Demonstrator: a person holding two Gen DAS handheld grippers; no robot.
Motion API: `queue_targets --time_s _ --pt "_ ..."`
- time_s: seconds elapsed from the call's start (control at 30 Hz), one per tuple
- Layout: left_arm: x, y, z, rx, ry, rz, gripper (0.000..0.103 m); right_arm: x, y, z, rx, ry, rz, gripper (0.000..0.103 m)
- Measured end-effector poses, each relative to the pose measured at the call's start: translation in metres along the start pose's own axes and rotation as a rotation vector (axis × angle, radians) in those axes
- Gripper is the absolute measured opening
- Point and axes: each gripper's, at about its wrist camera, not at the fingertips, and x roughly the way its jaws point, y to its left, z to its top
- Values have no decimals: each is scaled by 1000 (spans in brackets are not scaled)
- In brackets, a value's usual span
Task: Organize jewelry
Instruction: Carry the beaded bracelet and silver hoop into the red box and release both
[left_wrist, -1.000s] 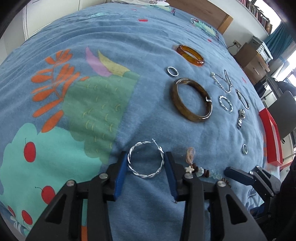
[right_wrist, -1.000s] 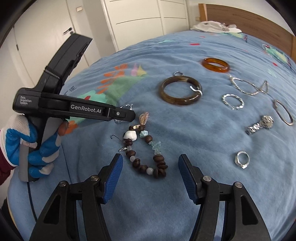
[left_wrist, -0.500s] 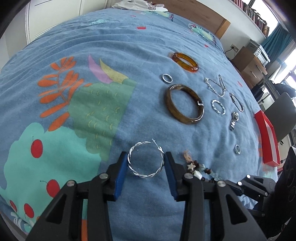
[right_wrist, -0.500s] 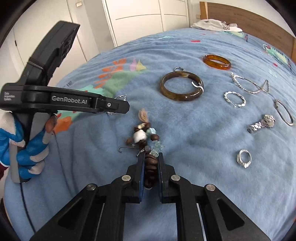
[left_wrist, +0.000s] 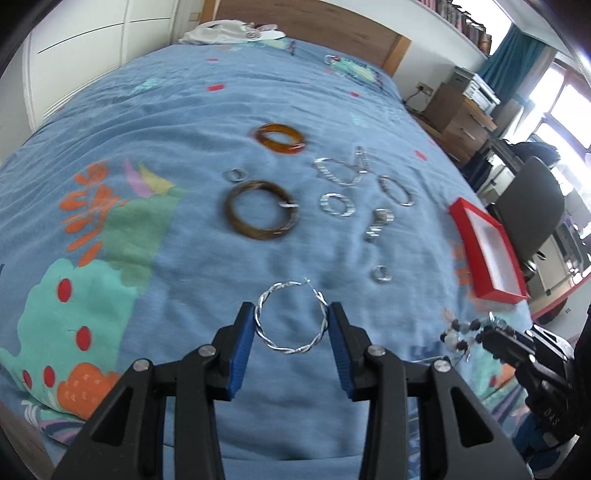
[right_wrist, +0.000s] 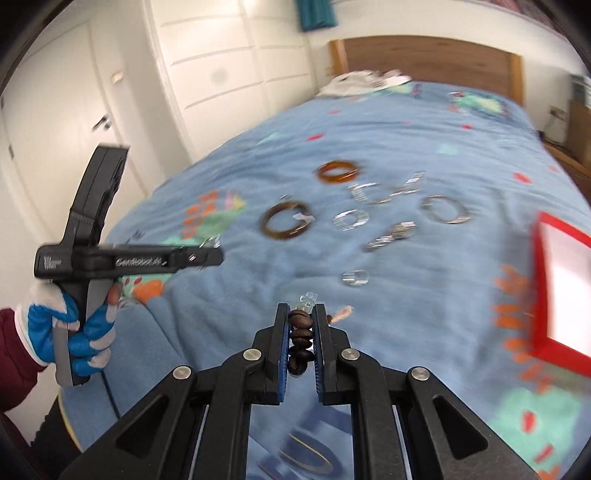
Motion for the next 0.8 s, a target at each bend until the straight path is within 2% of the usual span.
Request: queue_targets --time_s 0.2,0.43,0.63,0.8 --pt "3 -81 11 99 7 -93 38 -69 -61 -7 73 -74 -127 12" --pt "37 -199 34 230 47 -226 37 -125 -160 -7 126 -101 -296 12" --pt "94 -294 59 334 78 -291 38 -129 -238 1 155 -94 -357 12" --pt "148 -342 81 364 99 -291 38 -106 -296 19 155 -79 -361 12"
